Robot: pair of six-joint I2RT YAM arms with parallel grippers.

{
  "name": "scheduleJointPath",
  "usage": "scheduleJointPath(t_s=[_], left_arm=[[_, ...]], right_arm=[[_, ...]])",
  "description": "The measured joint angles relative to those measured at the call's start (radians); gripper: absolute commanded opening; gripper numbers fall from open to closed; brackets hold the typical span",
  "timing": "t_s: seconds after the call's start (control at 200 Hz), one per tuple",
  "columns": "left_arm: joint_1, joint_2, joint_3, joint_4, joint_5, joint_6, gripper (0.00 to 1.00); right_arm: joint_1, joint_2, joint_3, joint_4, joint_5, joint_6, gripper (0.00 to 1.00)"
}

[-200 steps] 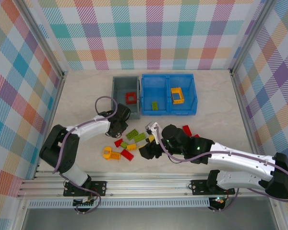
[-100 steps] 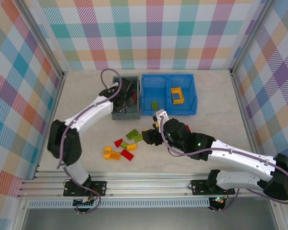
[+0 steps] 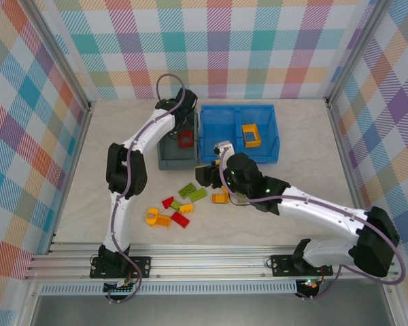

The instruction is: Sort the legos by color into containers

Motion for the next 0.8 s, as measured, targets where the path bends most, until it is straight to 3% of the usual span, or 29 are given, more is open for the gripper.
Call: scheduleJointPath(t_s=[0.255, 0.43, 0.505, 0.8], left_arm=[[0.001, 0.119, 0.149, -0.055, -0.041, 0.053, 0.27], [0.001, 0.143, 0.156, -0.077, -0.055, 0.069, 0.46], [0.002, 0.143, 0.157, -0.079, -0.055, 0.080, 0.49], [0.001, 0.101, 0.154, -0.080, -0.020, 0.084, 0.50]], right_arm=[[0.000, 0.108, 0.094, 0.098, -0.090, 0.017, 0.71], [0.000, 0.108, 0.094, 0.108, -0.116, 0.035, 0.72], [0.000, 0.105, 0.088, 0.108, -0.121, 0.039, 0.72], [0.000, -0.010, 0.003, 0.074, -0.105, 0.037, 0.71]])
